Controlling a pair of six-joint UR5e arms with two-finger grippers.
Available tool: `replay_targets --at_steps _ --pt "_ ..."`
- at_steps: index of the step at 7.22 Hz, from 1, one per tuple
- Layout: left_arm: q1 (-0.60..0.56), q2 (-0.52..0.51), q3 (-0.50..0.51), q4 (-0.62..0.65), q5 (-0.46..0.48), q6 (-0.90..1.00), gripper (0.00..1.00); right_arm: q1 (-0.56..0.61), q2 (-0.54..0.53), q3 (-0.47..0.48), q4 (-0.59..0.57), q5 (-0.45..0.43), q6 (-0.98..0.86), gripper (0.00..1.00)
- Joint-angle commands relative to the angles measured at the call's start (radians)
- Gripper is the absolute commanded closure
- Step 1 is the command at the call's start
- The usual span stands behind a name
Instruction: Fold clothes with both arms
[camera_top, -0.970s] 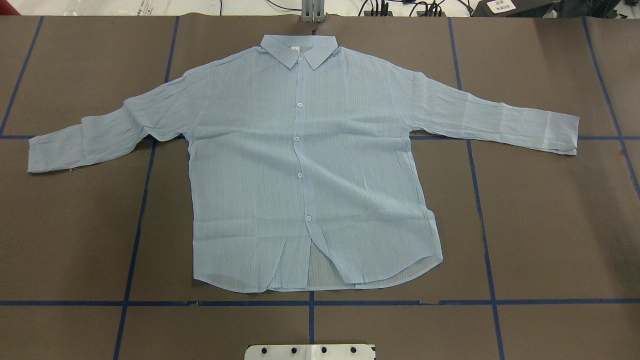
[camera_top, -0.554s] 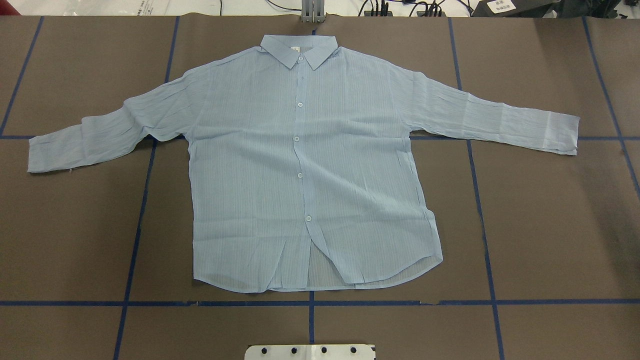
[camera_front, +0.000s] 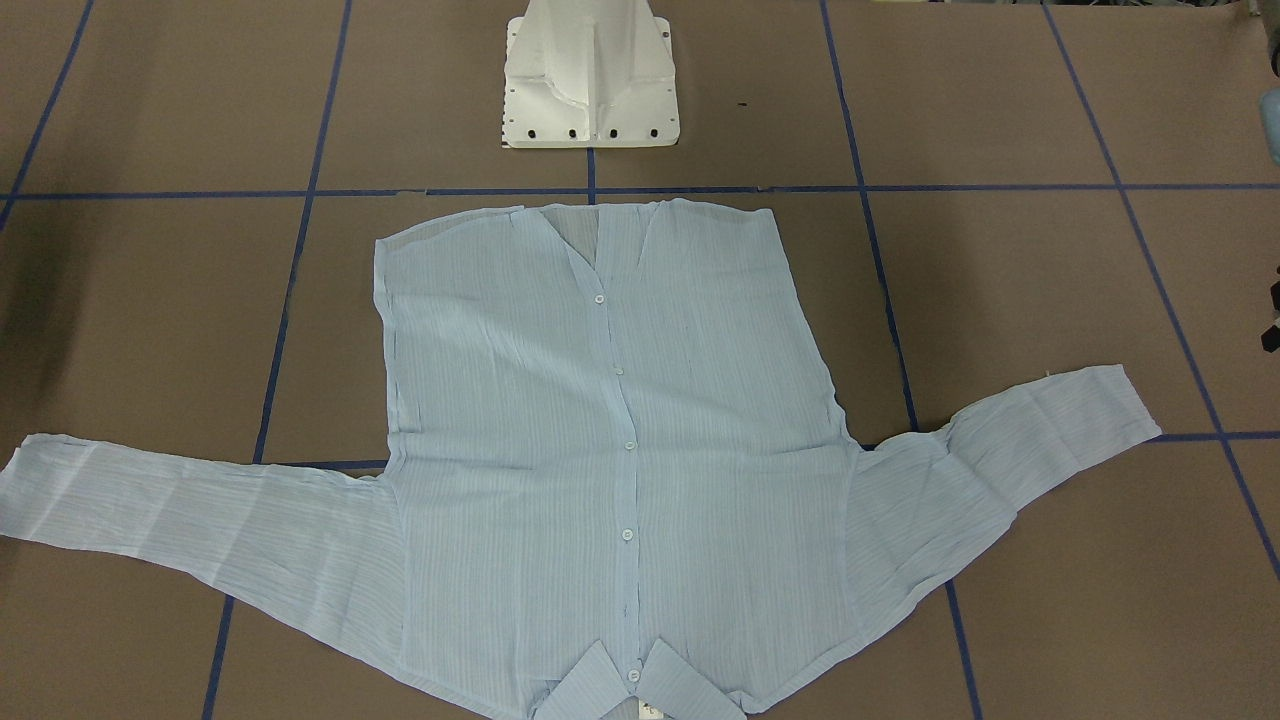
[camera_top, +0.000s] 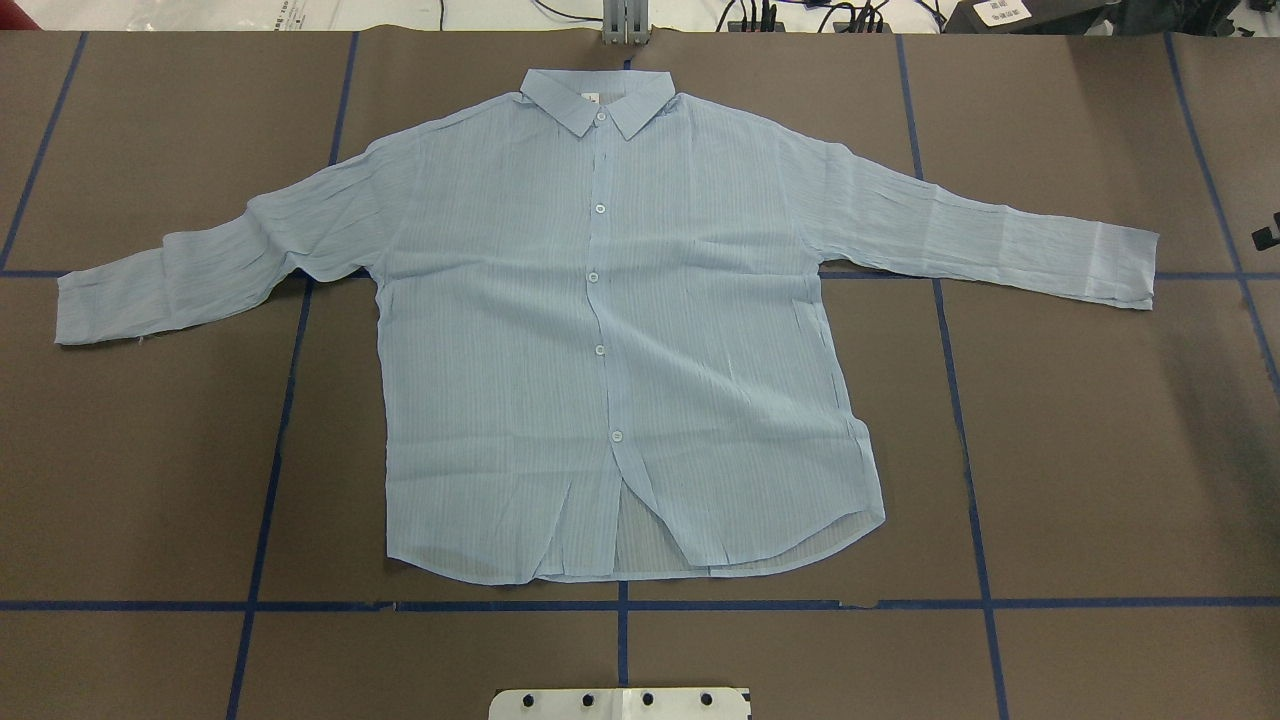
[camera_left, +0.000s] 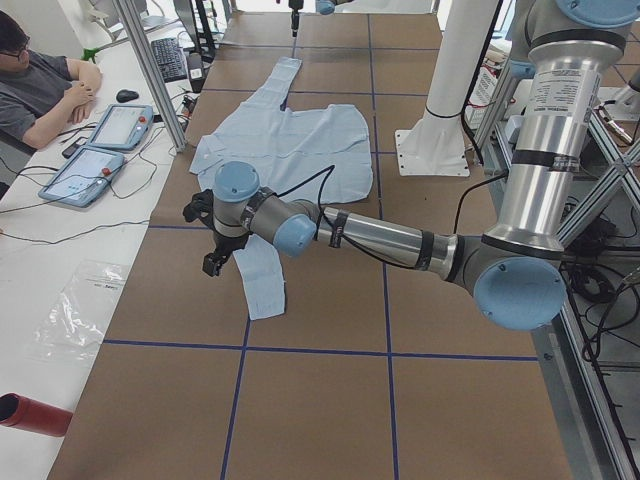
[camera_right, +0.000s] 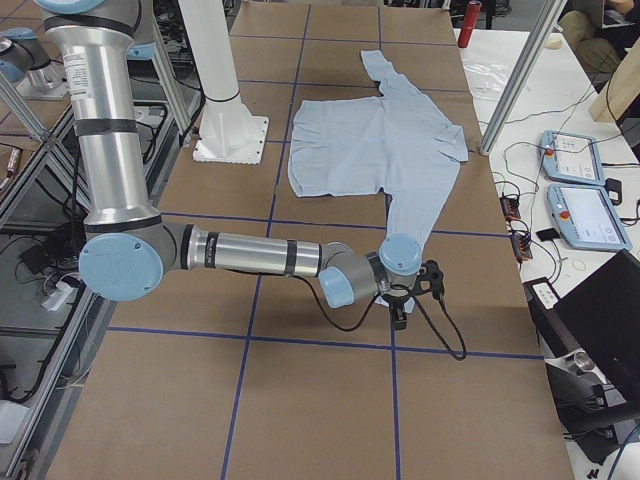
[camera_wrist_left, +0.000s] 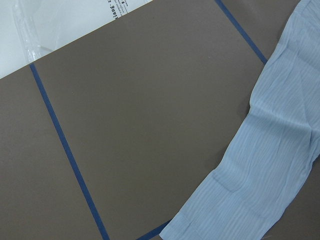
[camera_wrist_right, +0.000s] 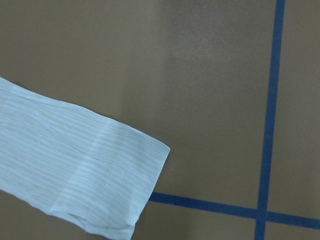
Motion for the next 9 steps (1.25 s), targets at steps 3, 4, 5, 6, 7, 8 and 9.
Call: replay_targets --at_steps 3,4,5,6,7,8,9 --pt "0.0 0.001 -0.002 -0.001 -0.003 0.004 0.0 -0.137 0.009 -0.097 0.166 -0.081 0.154 0.0" --pt "0.0 0.0 -0.002 -0.001 -0.003 0.005 0.0 -0.148 0.015 -0.101 0.166 -0.081 0.154 0.0" --pt "0.0 0.0 0.001 -0.002 -0.003 0.005 0.0 -0.164 0.017 -0.097 0.164 -0.081 0.154 0.01" --pt "0.0 0.001 -0.002 -0.001 -0.003 0.005 0.0 -0.171 0.026 -0.097 0.161 -0.079 0.154 0.02" --pt "0.0 0.0 0.002 -0.002 -0.003 0.006 0.0 -0.174 0.032 -0.097 0.16 -0.078 0.155 0.06" --pt "0.0 0.0 0.002 -0.002 -0.003 0.006 0.0 -0.174 0.032 -0.097 0.16 -0.078 0.155 0.12" --pt "0.0 0.0 0.002 -0.002 -0.005 0.005 0.0 -0.174 0.032 -0.097 0.16 -0.078 0.154 0.14"
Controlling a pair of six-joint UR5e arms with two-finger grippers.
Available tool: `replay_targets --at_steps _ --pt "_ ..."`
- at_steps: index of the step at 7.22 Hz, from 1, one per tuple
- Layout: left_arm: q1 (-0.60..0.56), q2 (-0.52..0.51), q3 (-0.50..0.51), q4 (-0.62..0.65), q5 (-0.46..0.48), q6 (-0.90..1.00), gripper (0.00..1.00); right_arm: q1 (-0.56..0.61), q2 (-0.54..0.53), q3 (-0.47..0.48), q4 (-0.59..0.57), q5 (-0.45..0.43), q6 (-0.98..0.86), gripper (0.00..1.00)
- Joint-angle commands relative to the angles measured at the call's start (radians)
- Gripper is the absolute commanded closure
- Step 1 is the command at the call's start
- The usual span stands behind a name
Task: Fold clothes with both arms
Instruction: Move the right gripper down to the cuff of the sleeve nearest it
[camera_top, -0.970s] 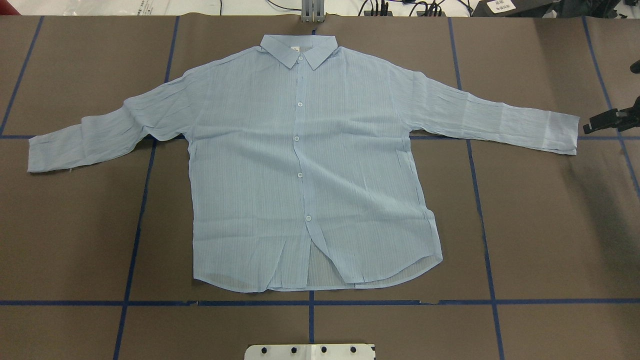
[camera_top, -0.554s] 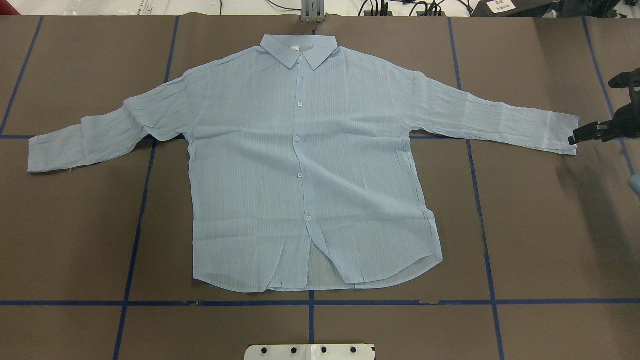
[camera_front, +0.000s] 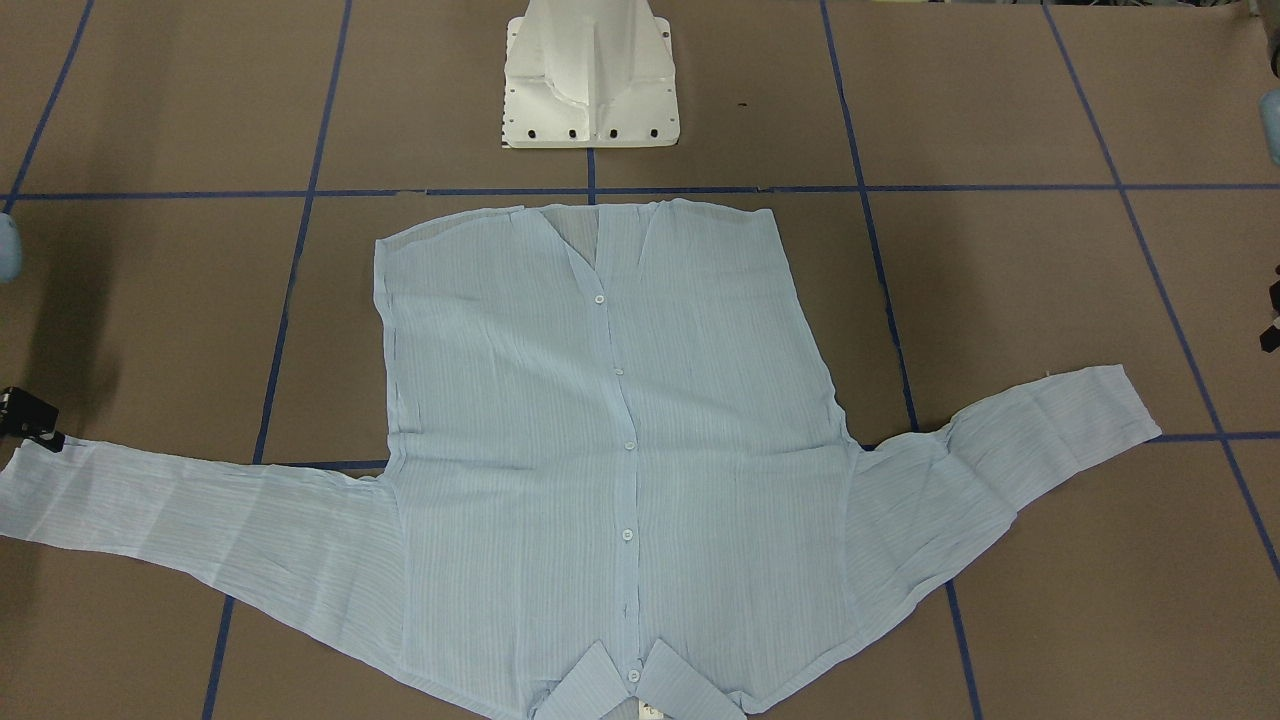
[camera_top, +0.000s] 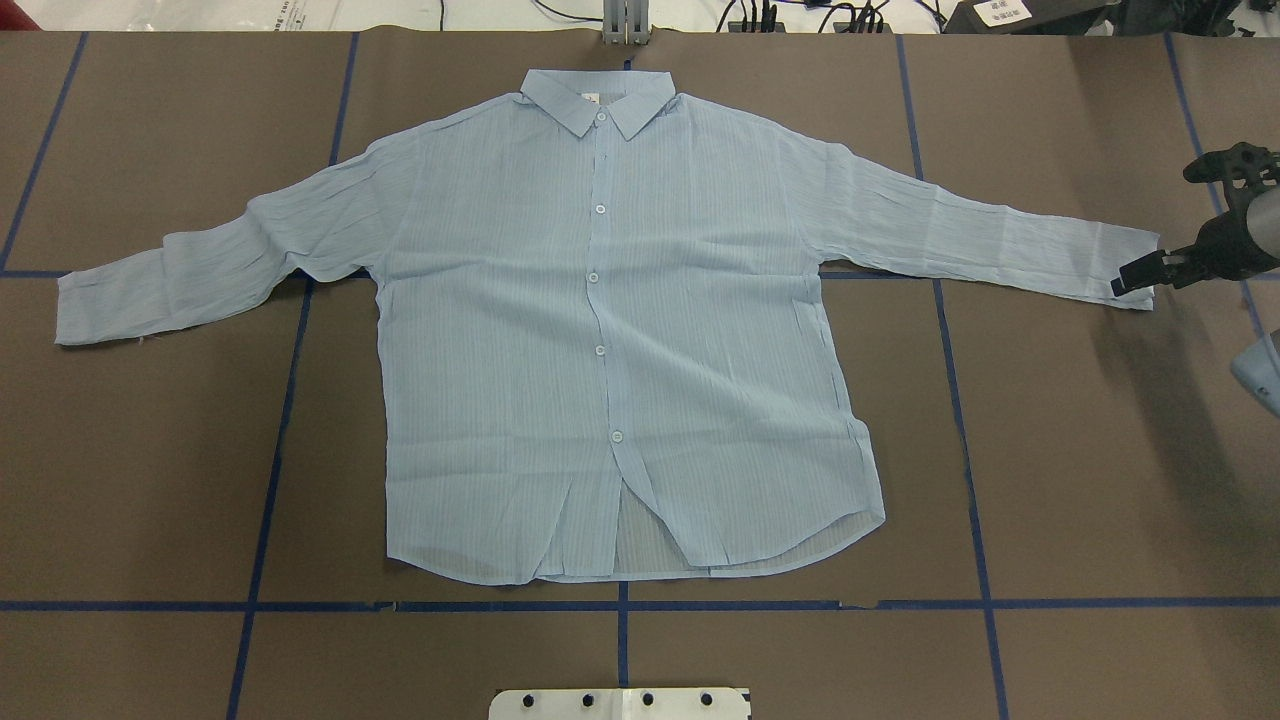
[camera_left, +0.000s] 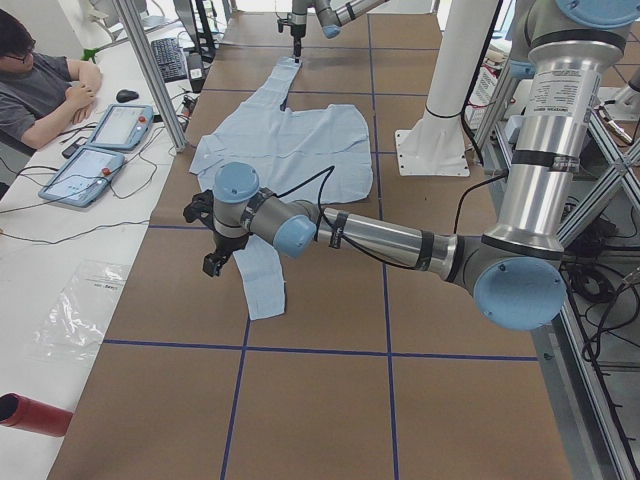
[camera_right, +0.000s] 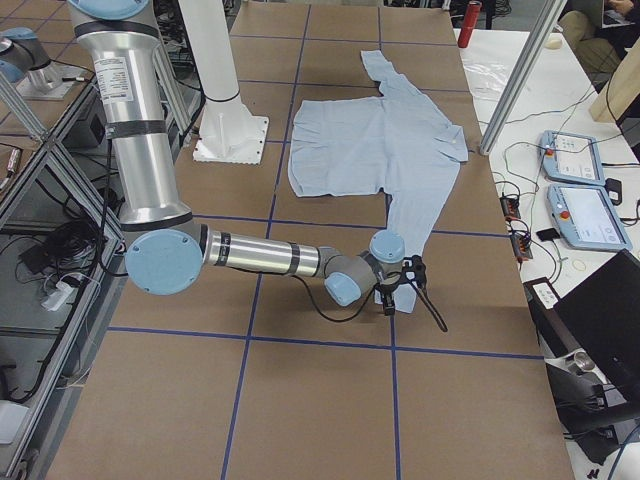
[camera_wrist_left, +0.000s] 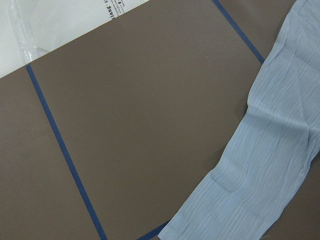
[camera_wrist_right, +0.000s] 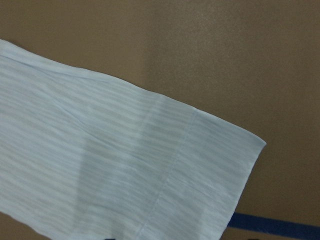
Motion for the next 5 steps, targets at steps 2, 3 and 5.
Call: replay_targets --at_steps 2,3,5 --pt "0.0 0.0 0.001 0.0 -0.001 -0.001 0.0 -0.001 0.0 -0.011 0.0 0.0 -0.003 0.14" --pt "0.0 0.0 0.001 0.0 -0.001 0.001 0.0 -0.001 0.0 -0.015 -0.002 0.0 -0.003 0.15" --pt "0.0 0.001 0.001 0.0 0.0 0.001 0.0 -0.001 0.003 -0.015 -0.016 0.0 -0.001 0.25"
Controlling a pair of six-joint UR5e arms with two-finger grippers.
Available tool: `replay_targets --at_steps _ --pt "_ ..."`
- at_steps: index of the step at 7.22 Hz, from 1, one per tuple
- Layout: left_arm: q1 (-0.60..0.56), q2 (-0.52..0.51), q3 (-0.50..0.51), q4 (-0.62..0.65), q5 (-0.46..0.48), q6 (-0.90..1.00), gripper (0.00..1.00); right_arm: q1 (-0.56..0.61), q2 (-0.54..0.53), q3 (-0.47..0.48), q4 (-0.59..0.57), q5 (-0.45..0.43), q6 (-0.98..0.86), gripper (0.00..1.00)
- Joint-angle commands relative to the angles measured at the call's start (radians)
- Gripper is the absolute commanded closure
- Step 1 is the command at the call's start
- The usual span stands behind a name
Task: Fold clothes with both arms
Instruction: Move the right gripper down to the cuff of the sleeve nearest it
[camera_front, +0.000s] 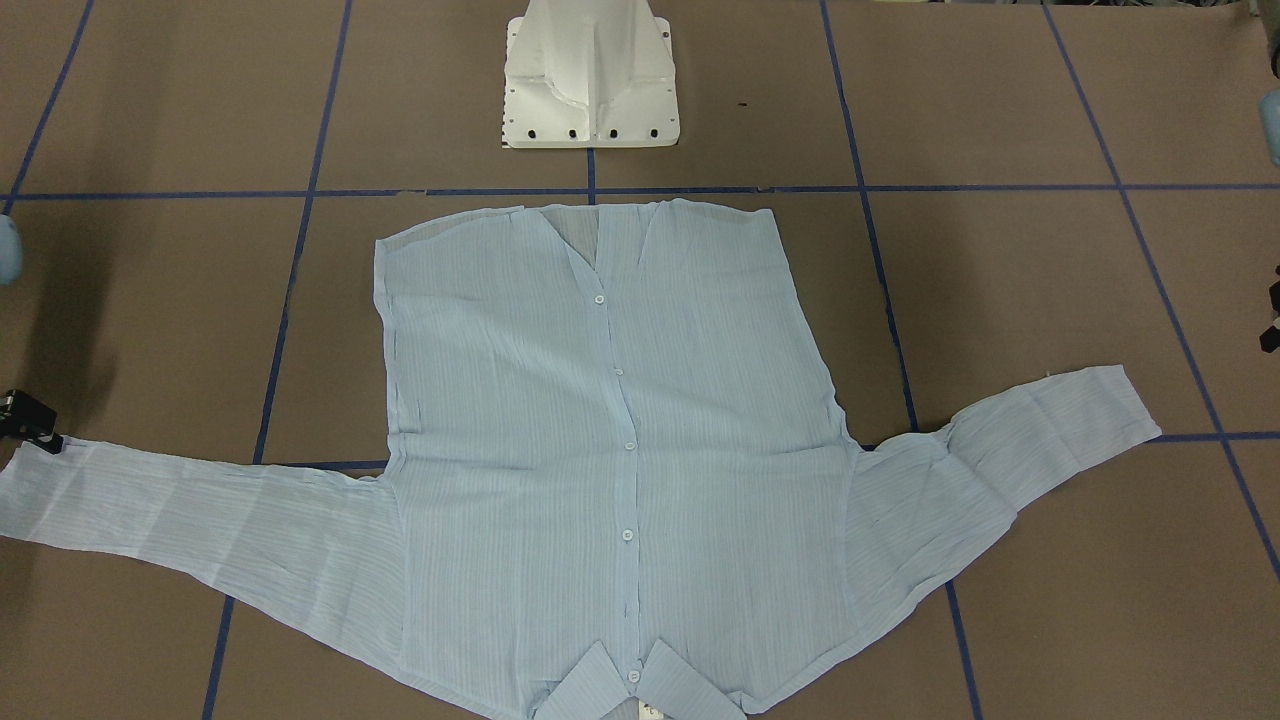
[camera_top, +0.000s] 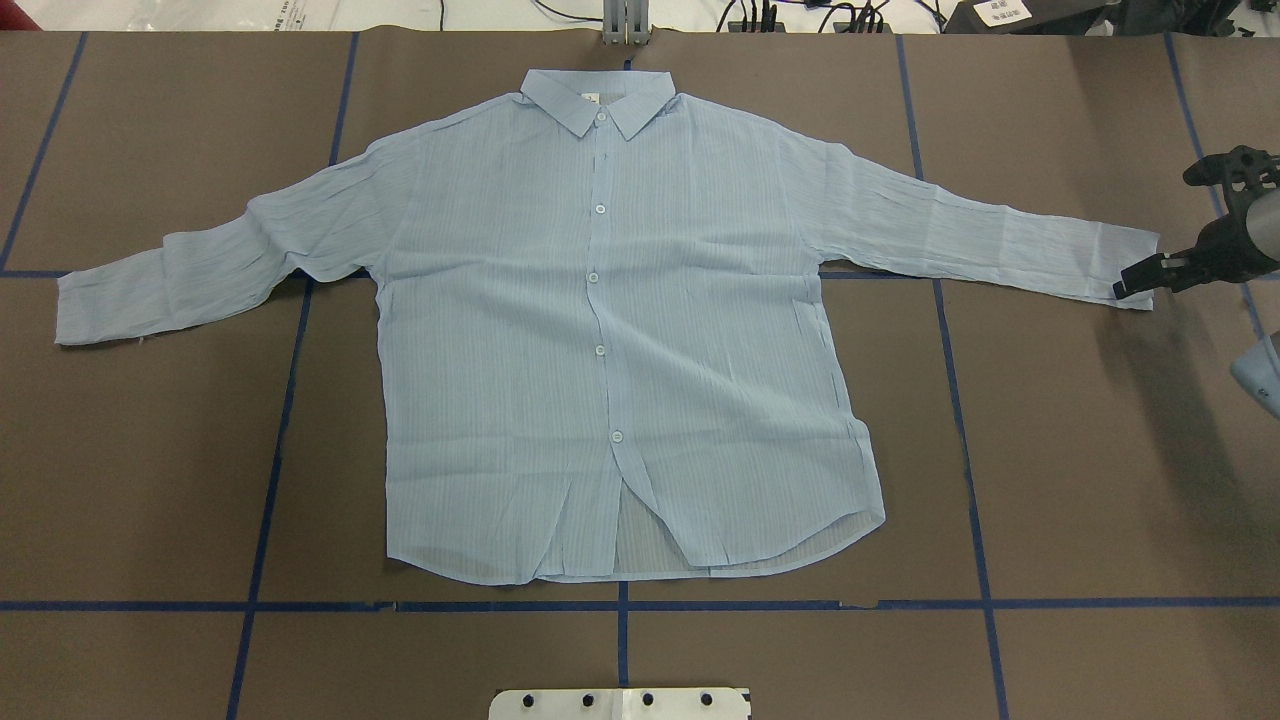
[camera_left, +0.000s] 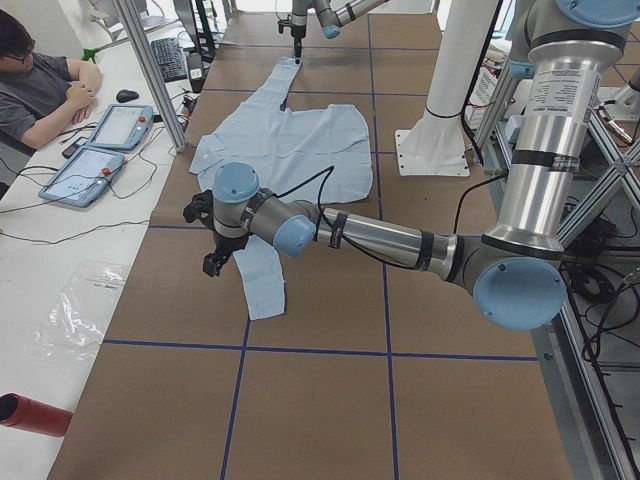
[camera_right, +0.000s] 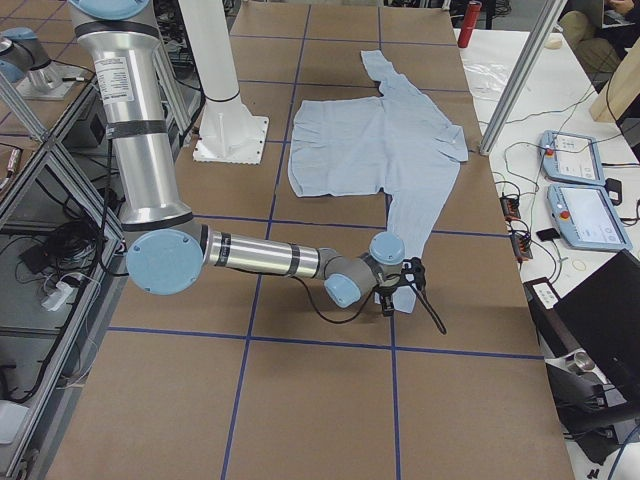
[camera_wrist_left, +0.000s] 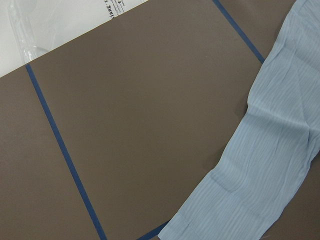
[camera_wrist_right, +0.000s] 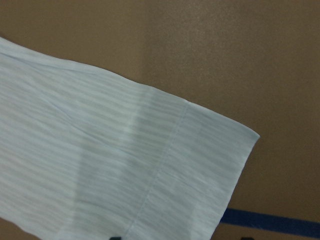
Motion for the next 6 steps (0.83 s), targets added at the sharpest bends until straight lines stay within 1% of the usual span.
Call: replay_targets --at_steps 1,2,3,4,5,6 --pt "0.0 0.0 0.002 0.0 0.0 0.0 0.0 0.0 0.002 0.0 -0.01 0.0 0.0 0.38" --pt "0.0 0.0 0.002 0.0 0.001 0.0 0.0 0.0 0.002 0.001 -0.01 0.0 0.0 0.53" --pt "0.0 0.0 0.002 0.0 0.001 -0.001 0.0 0.0 0.003 0.004 -0.013 0.002 0.0 0.7" --pt "-0.002 0.0 0.003 0.002 0.001 -0.001 0.0 0.0 0.003 0.004 -0.013 0.003 -0.002 0.79" --pt "0.0 0.0 0.003 0.002 0.001 -0.001 0.0 0.0 0.003 0.009 -0.013 0.008 -0.003 0.94" --pt "0.0 0.001 0.003 0.002 0.001 -0.001 0.0 0.0 0.005 0.011 -0.013 0.008 -0.003 1.0"
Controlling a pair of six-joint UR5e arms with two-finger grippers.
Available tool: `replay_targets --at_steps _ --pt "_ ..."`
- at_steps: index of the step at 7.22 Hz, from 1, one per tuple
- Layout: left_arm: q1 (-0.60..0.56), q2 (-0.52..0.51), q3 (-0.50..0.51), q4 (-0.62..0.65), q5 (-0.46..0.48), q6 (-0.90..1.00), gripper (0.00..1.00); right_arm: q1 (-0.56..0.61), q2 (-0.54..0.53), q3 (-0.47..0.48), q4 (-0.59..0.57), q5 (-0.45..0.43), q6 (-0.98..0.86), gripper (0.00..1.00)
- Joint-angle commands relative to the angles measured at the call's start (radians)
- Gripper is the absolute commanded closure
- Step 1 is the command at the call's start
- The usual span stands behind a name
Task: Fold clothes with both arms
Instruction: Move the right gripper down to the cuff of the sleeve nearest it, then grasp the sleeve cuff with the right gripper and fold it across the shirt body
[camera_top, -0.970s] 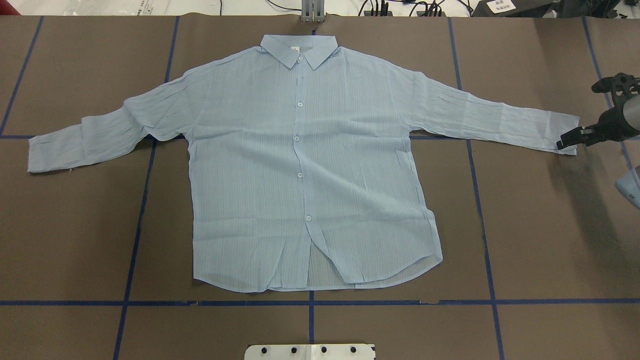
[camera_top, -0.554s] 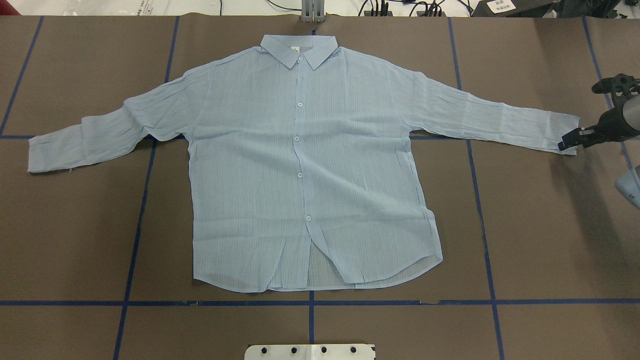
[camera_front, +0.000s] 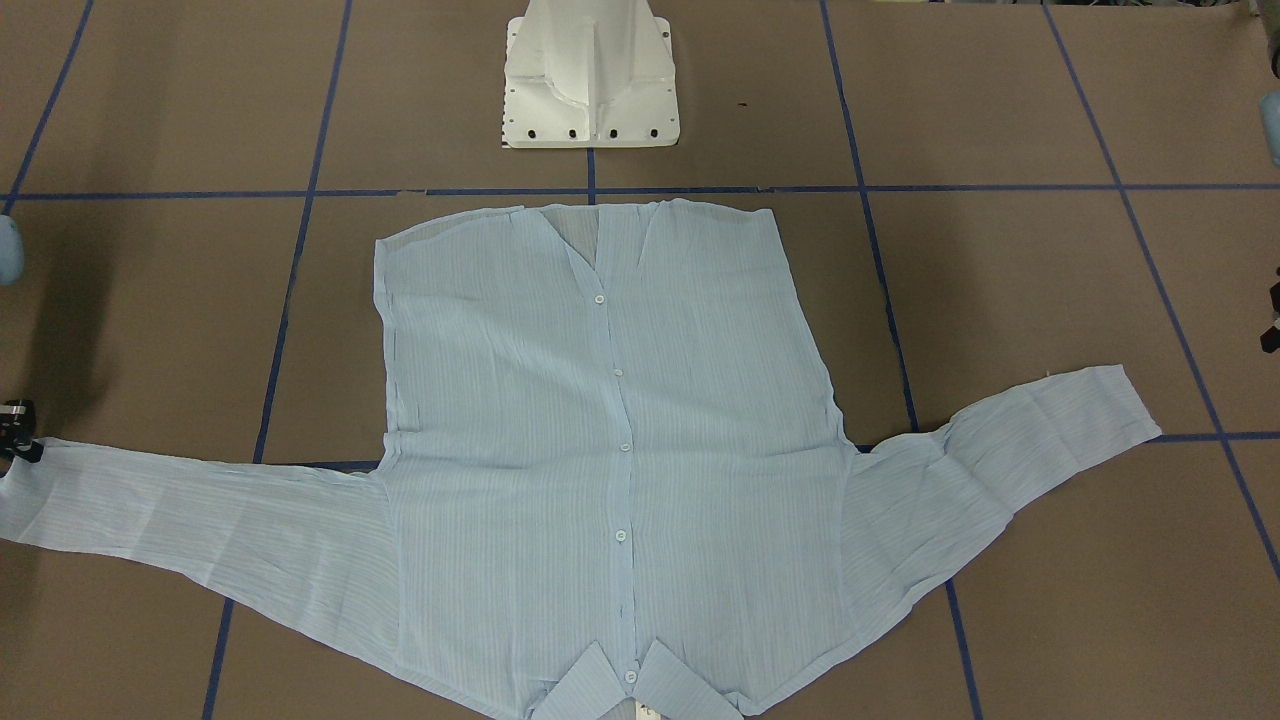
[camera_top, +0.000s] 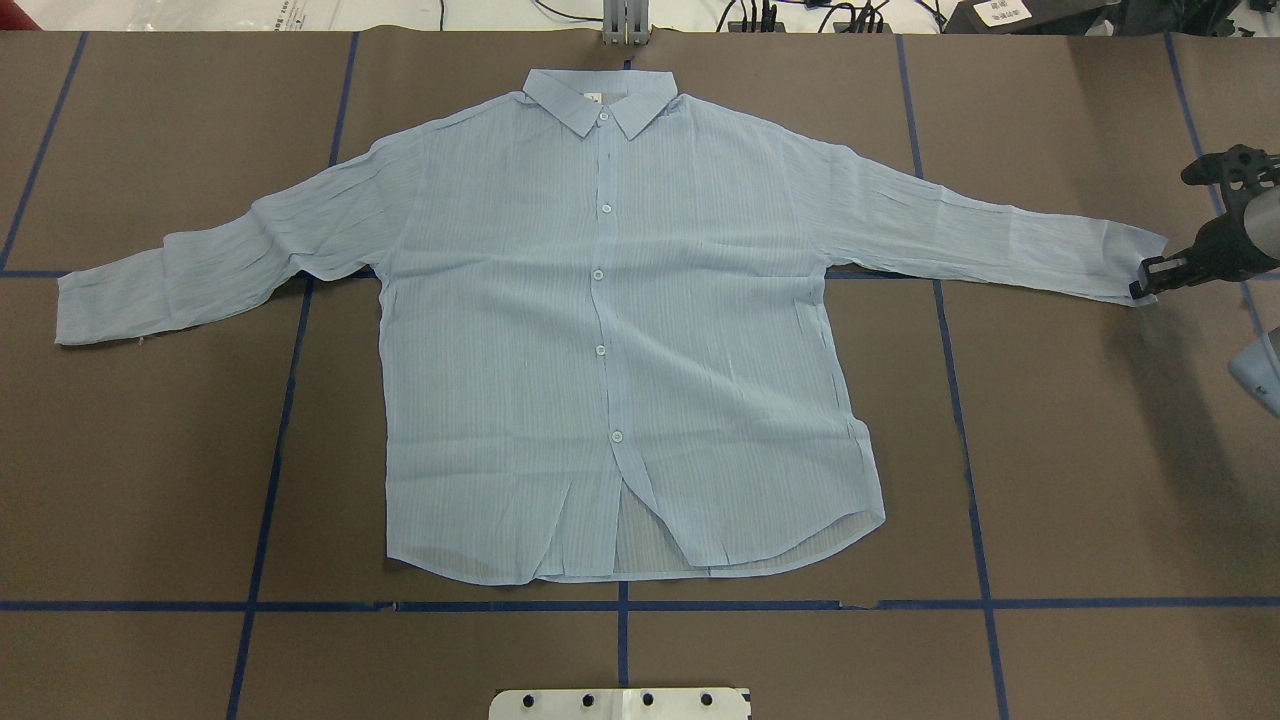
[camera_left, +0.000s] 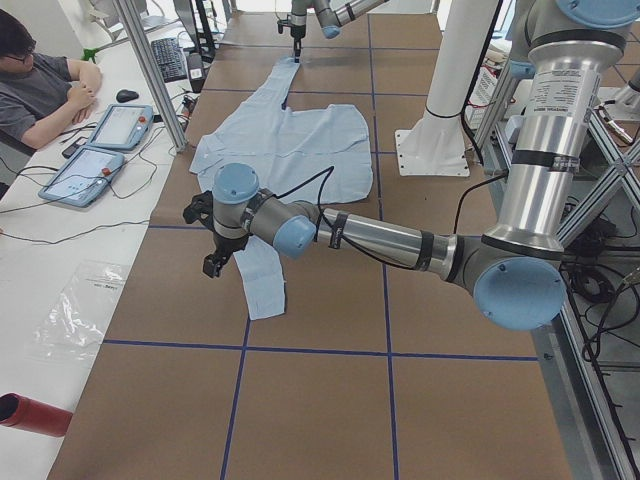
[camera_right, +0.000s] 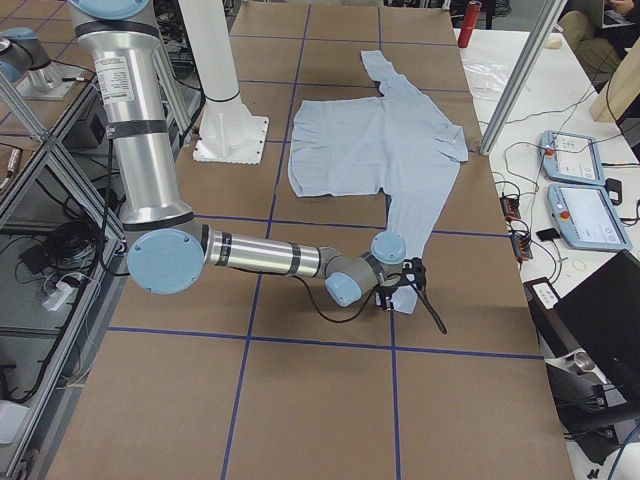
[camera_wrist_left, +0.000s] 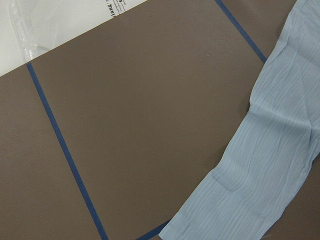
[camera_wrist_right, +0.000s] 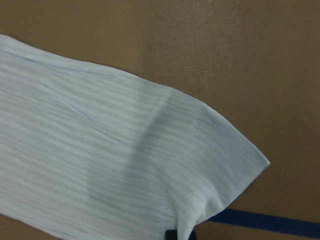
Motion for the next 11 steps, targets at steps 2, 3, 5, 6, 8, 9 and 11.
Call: replay_targets --at_steps 2,3,5,6,8,9,11 --pt "0.0 0.0 0.003 0.0 0.0 0.0 0.0 0.009 0.018 0.038 0.0 0.007 0.001 1.0" --pt "0.0 0.001 0.003 0.0 -0.002 0.0 0.0 0.02 0.017 0.087 0.0 0.031 0.002 1.0" --pt "0.0 0.006 0.003 -0.001 0.0 0.001 0.0 0.023 0.018 0.205 0.006 0.083 0.04 1.0" --pt "0.0 0.009 0.003 -0.001 -0.002 0.001 0.0 0.02 0.052 0.269 0.006 0.097 0.168 1.0" --pt "0.0 0.01 0.029 -0.001 -0.002 0.008 0.0 -0.035 0.24 0.287 0.008 0.161 0.45 1.0" --pt "0.0 0.01 0.037 -0.001 -0.002 0.009 0.0 -0.111 0.336 0.275 -0.001 0.142 0.557 1.0" --pt "0.0 0.012 0.046 -0.001 -0.002 0.009 0.0 -0.211 0.469 0.255 -0.021 0.001 0.639 1.0"
